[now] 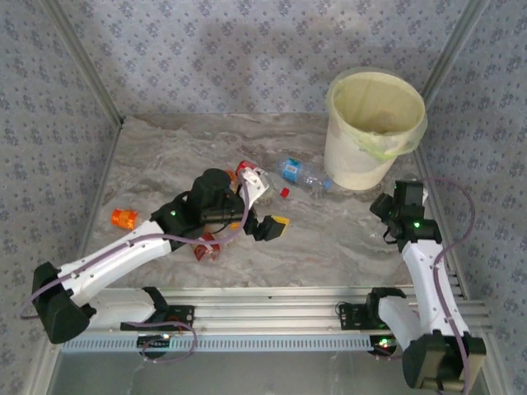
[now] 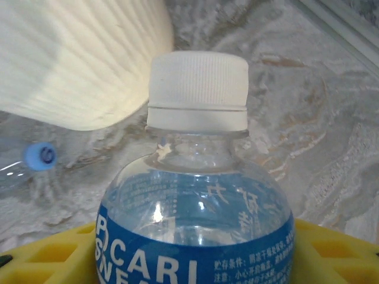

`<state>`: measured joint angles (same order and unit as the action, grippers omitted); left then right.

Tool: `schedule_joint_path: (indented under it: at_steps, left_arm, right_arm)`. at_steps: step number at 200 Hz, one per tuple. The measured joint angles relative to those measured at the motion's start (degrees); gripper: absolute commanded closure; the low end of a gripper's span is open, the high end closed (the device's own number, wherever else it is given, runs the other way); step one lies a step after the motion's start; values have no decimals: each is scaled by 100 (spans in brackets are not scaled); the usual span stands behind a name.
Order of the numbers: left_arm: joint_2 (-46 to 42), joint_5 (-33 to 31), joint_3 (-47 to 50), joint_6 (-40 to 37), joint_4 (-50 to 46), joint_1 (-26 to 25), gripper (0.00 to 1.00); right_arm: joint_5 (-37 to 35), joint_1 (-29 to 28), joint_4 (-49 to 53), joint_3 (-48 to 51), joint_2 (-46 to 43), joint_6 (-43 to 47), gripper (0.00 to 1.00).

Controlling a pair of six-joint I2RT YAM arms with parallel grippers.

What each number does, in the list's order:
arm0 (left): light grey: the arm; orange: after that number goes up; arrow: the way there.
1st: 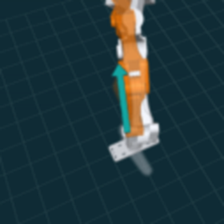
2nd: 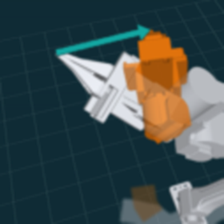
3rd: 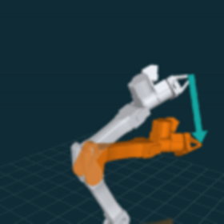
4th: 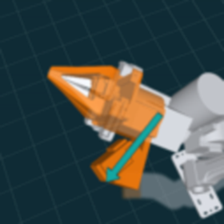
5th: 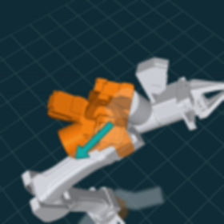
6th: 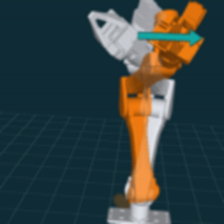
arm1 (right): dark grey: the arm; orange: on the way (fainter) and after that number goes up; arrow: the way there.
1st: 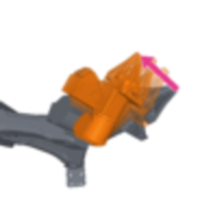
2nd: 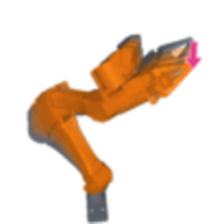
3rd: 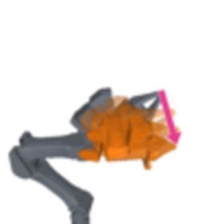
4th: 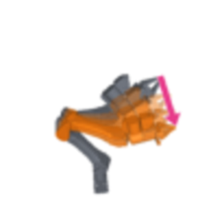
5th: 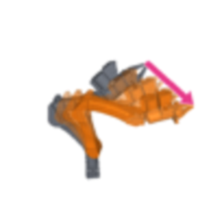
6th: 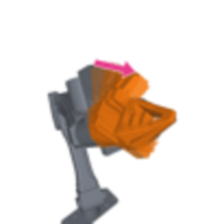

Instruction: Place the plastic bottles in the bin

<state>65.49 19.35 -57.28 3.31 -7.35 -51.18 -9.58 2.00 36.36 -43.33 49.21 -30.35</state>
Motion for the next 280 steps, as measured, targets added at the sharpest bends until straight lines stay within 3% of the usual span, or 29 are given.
schedule_joint_path:
  at_steps: [83, 119, 150, 208, 280]
  left_arm:
    - [-468, -385, 501, 341, 680, 273, 0]
    - [-507, -400, 511, 343, 763, 293, 0]
    - [-507, -350, 629, 343, 935, 367, 0]
    - [-507, -354, 688, 341, 1058, 400, 0]
    - [-507, -328, 688, 317, 1058, 400, 0]
  right_arm:
    - [-1576, -2164, 638, -1137, -487, 24, 38]
    - [-1993, -2413, 647, -1377, -457, 90, 38]
    - [-2592, -3383, 684, -2426, 289, 686, 38]
    - [-2758, -3366, 221, -3814, 1209, 1615, 39]
    - [-2177, -2616, 144, -5193, 2516, 2127, 40]
